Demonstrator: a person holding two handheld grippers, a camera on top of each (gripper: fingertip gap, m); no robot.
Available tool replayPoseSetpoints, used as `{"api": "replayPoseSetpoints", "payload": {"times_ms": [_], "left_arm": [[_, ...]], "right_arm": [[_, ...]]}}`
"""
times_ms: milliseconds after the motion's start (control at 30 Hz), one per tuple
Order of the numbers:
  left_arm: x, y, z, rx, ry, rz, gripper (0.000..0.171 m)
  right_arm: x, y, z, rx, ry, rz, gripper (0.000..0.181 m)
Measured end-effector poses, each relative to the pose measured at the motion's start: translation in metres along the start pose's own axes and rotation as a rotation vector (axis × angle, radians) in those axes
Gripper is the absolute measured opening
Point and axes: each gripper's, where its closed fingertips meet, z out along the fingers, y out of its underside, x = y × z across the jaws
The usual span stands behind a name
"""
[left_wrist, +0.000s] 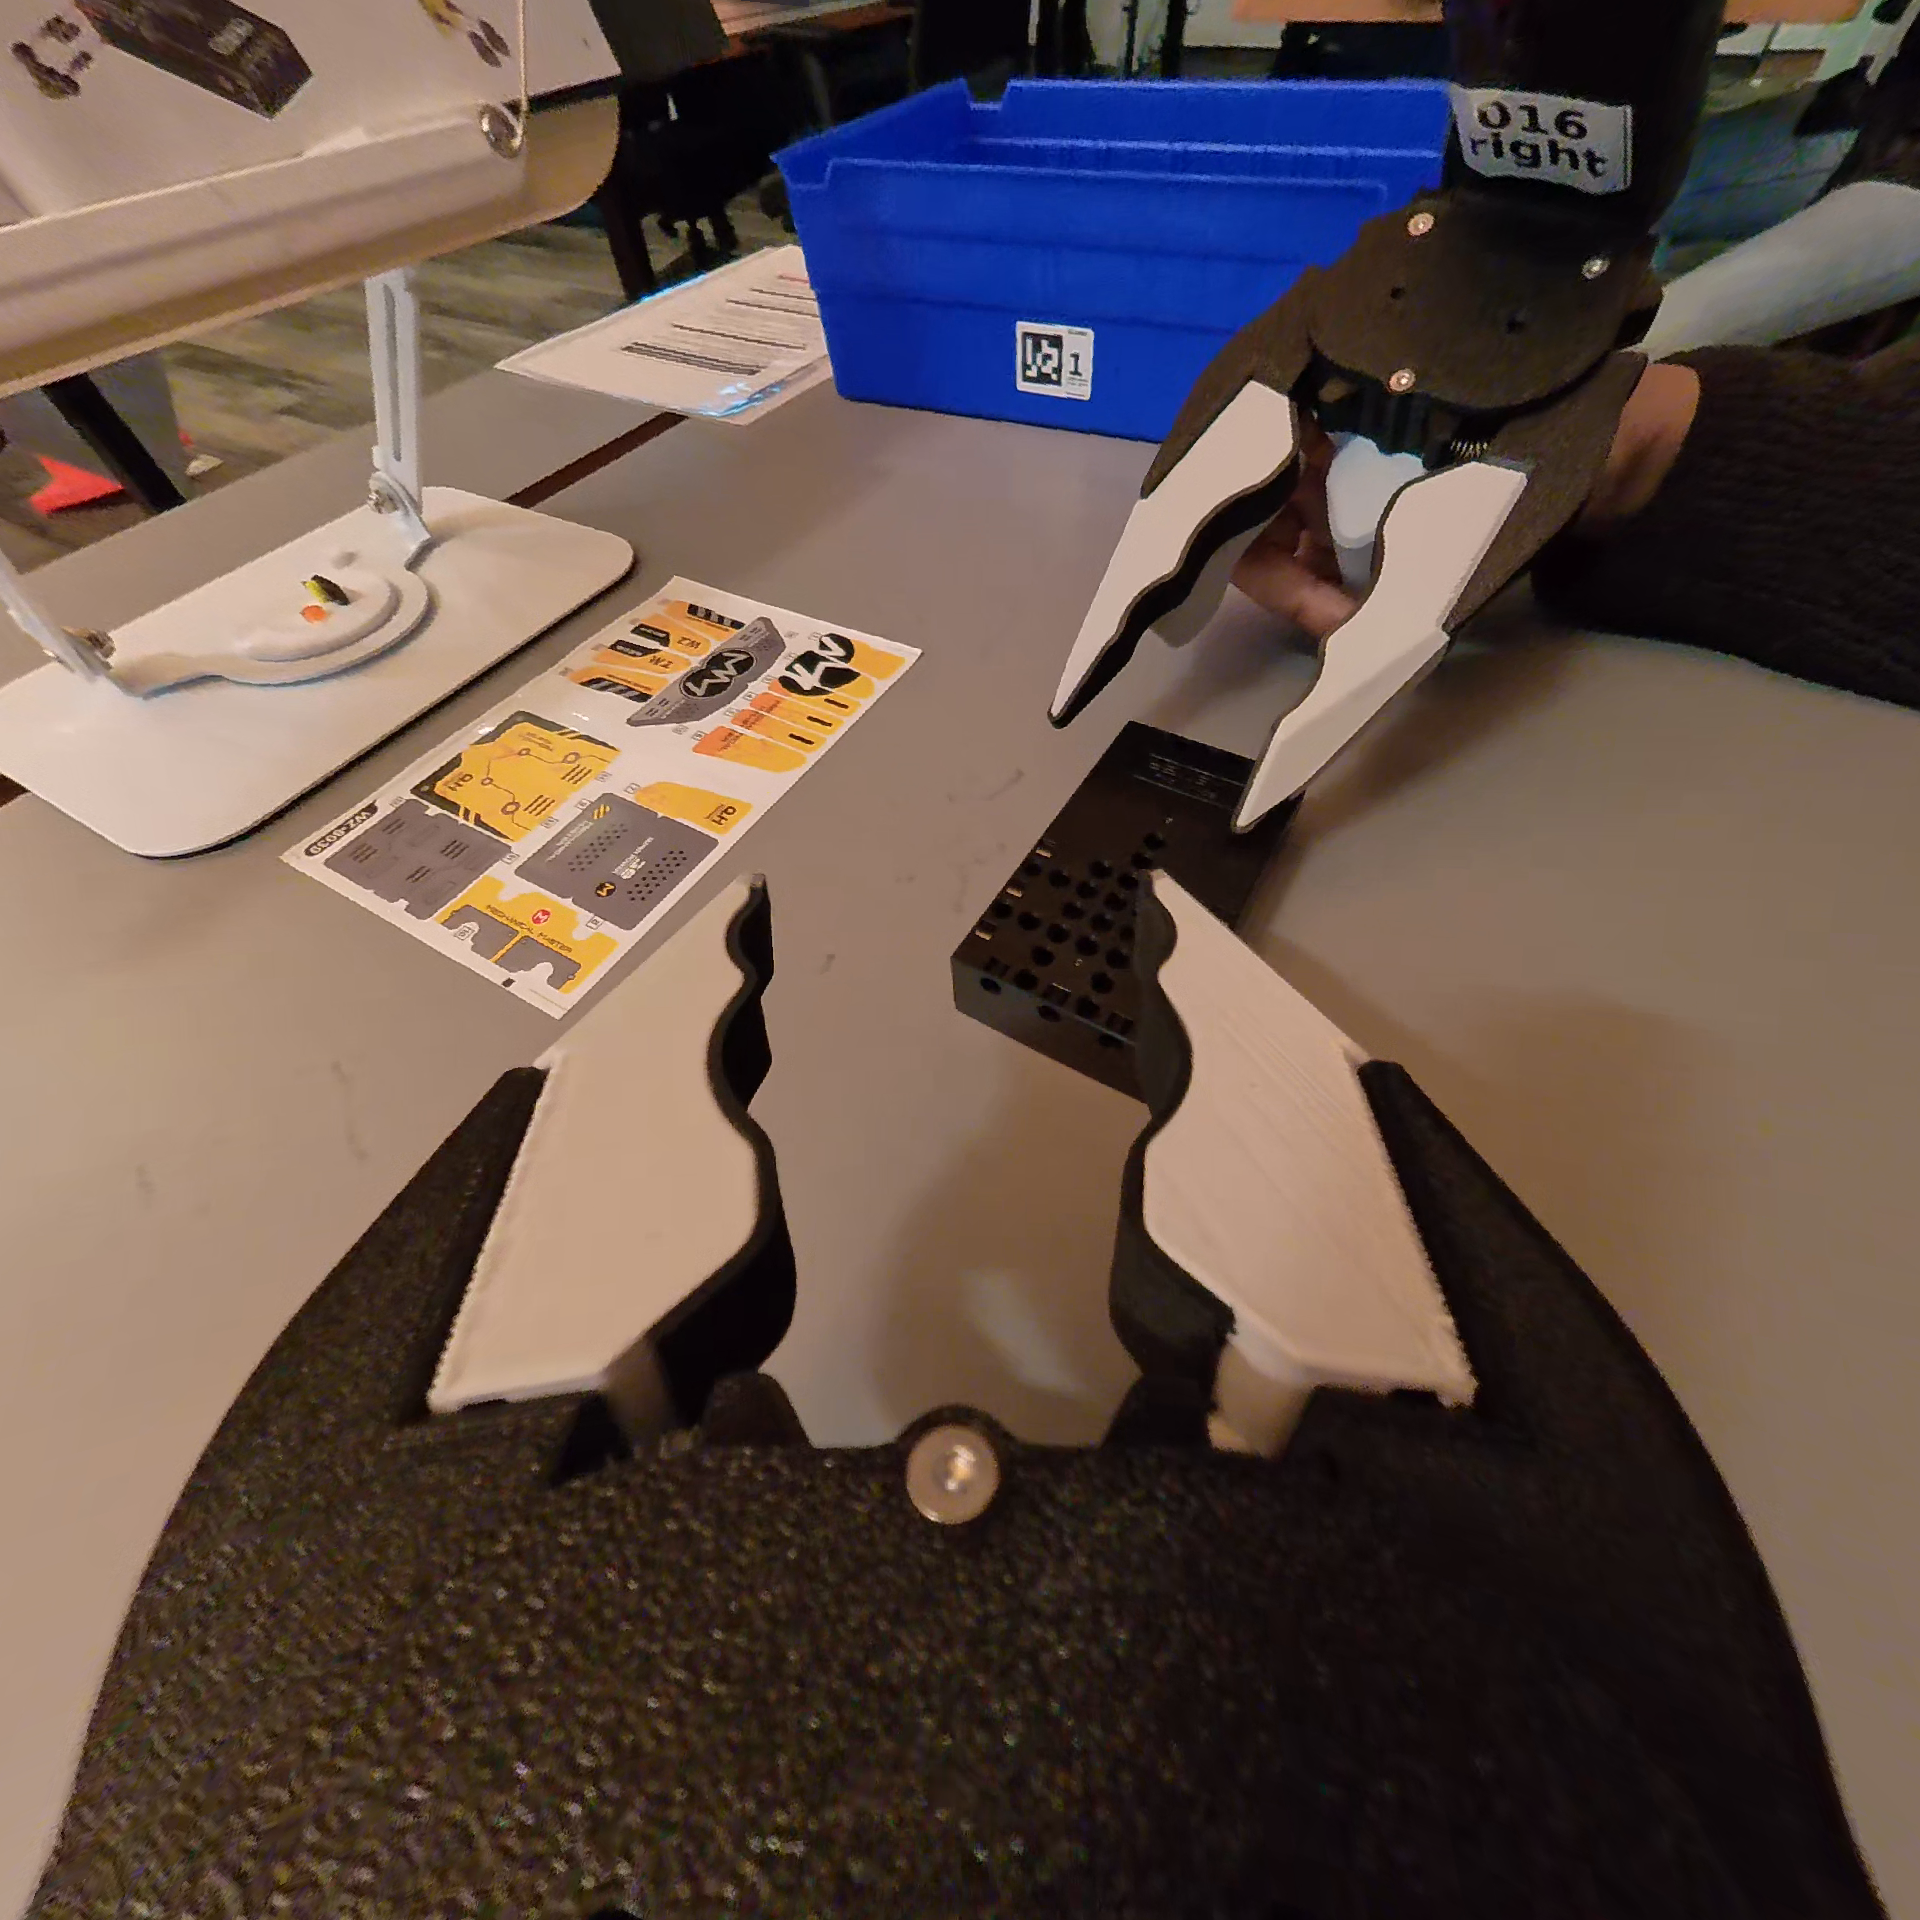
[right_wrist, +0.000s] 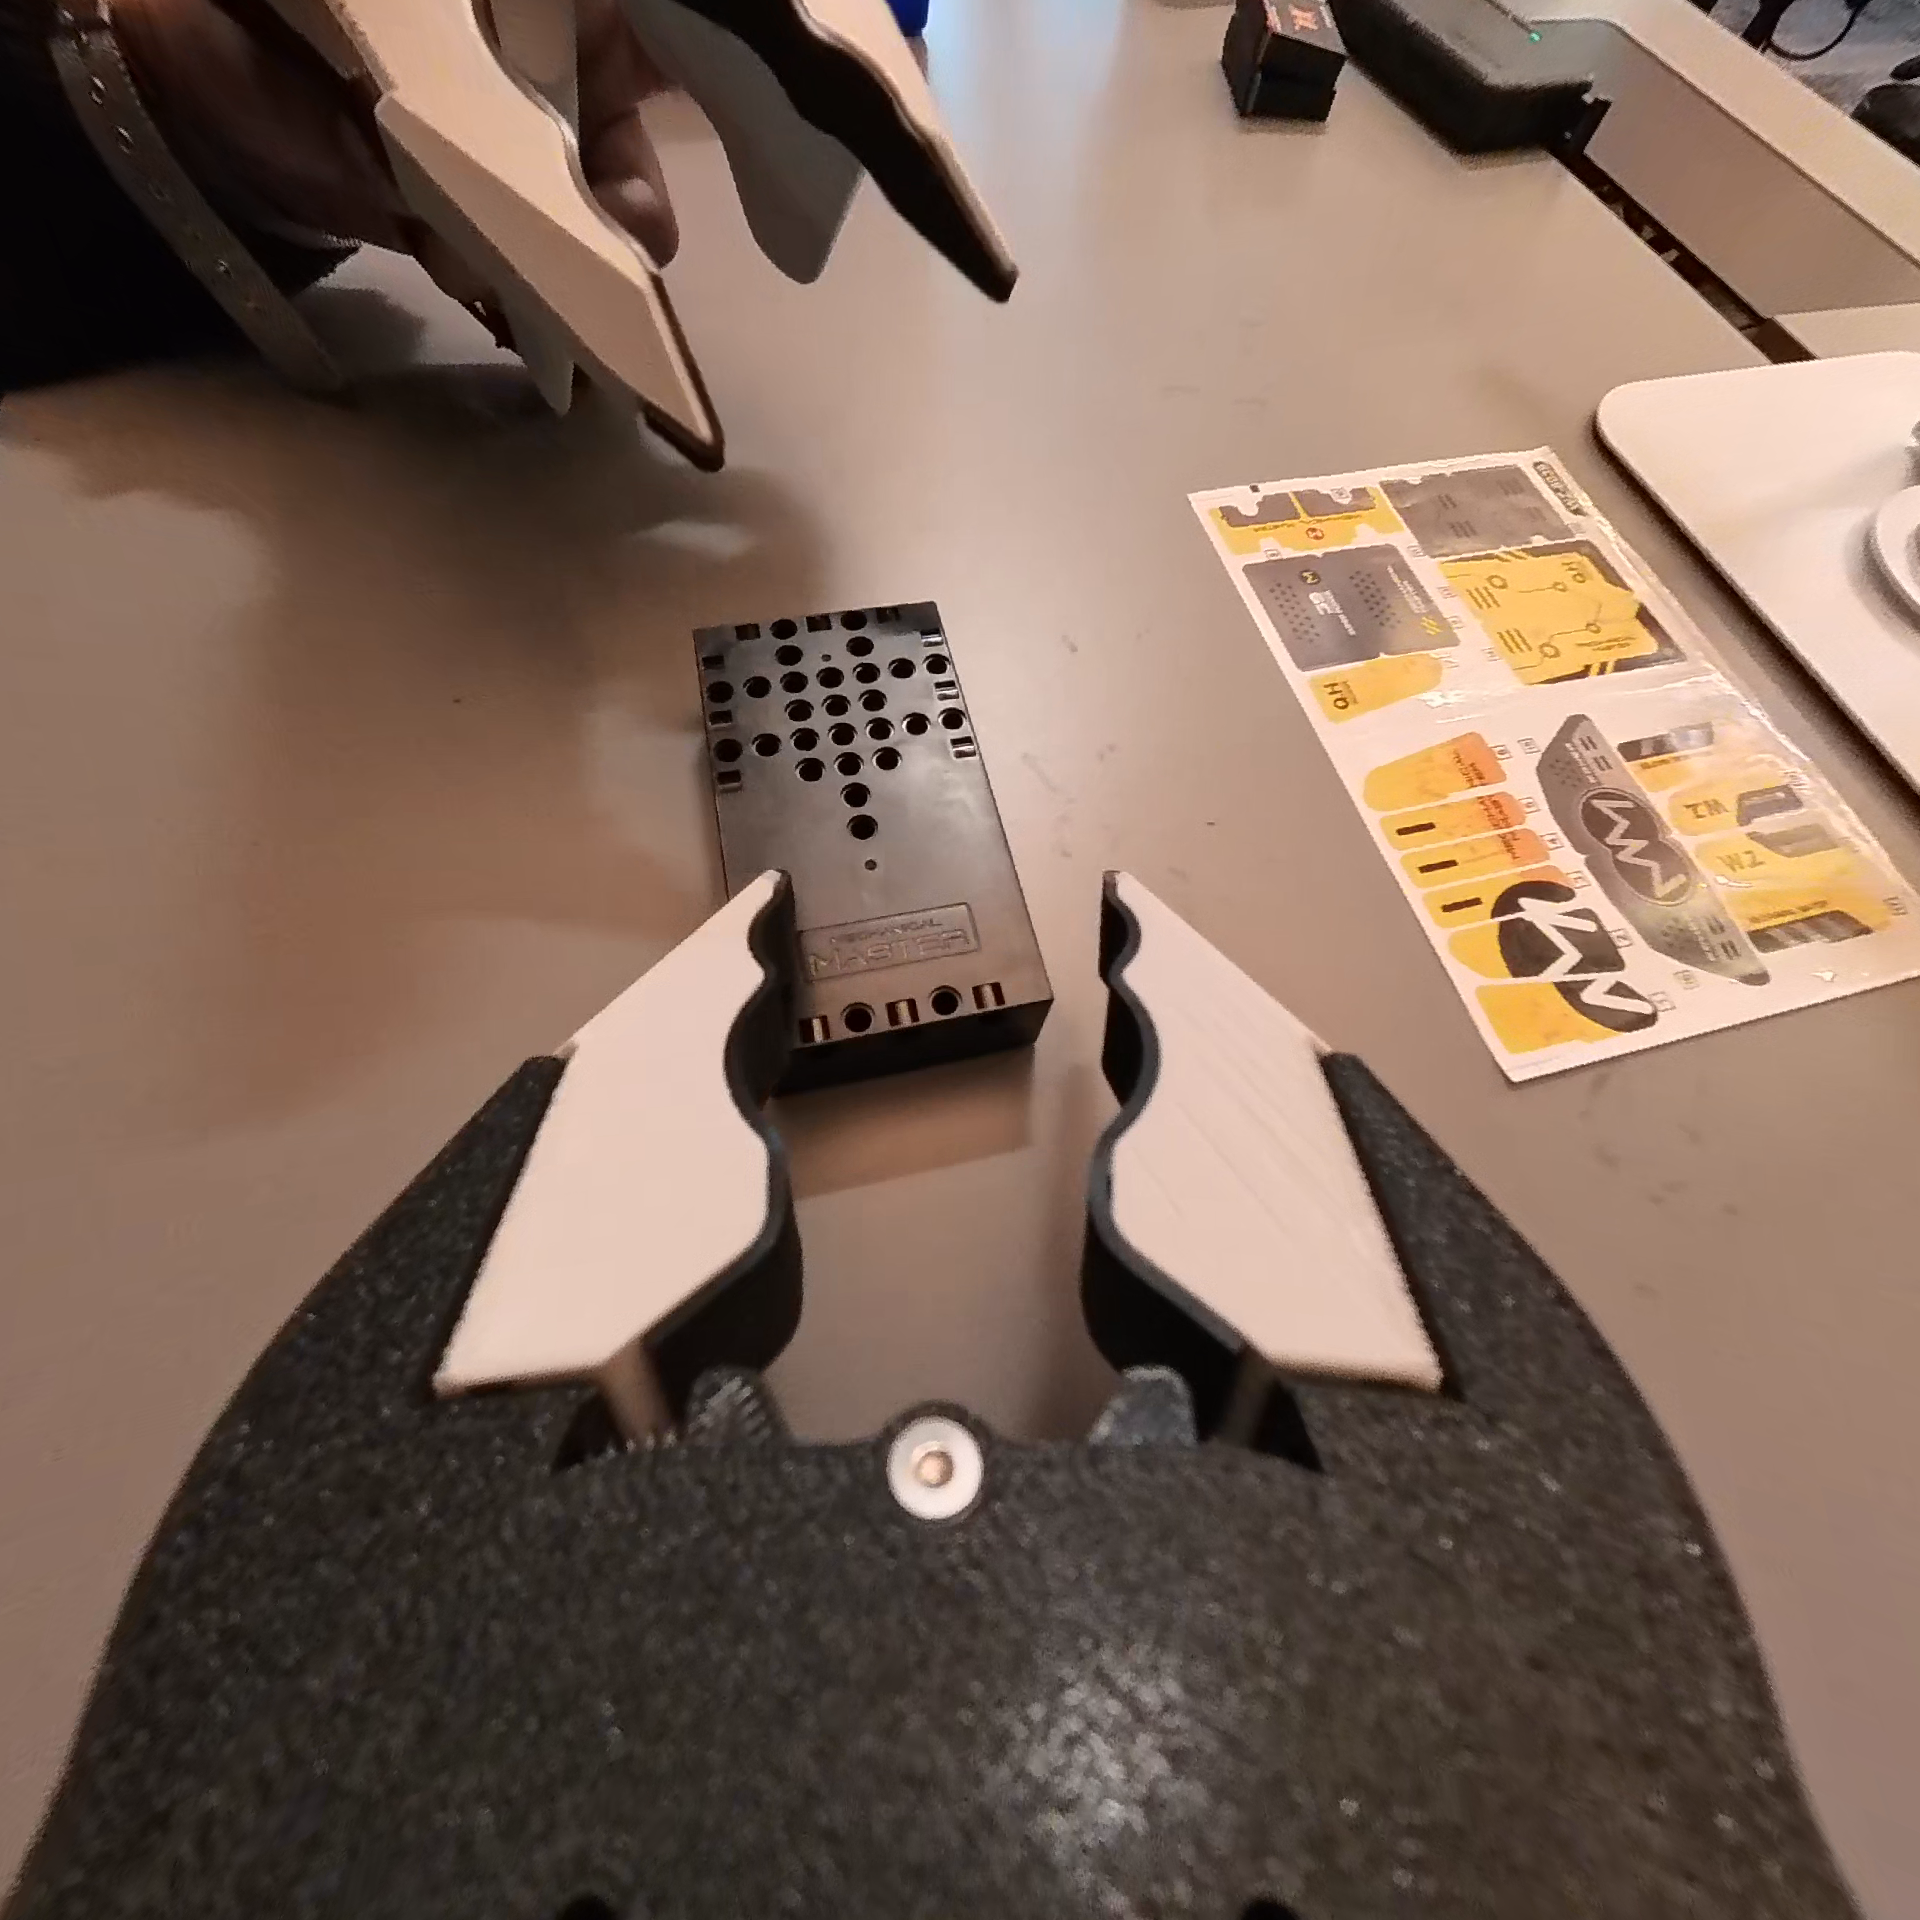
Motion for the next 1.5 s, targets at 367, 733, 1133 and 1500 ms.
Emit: {"api": "replayPoseSetpoints", "payload": {"times_ms": [367, 733, 1133, 1500], "left_arm": [[-0.0050, -0.0016, -0.0016, 0.017, -0.005, -0.034, 0.069], [-0.0049, -0.0006, -0.0011, 0.013, -0.006, -0.032, 0.069], [-0.0044, 0.0001, -0.0002, 0.008, -0.010, -0.023, 0.069], [-0.0051, 0.0006, 0.0002, 0.006, -0.010, -0.029, 0.069]], "right_arm": [[-0.0002, 0.0008, 0.0006, -0.004, -0.015, 0.016, 0.059], [-0.0004, 0.0013, 0.0009, -0.007, -0.020, 0.023, 0.059], [-0.0007, 0.0018, 0.0012, -0.011, -0.017, 0.024, 0.059], [-0.0007, 0.0014, 0.0015, -0.010, -0.010, 0.021, 0.059]]}}
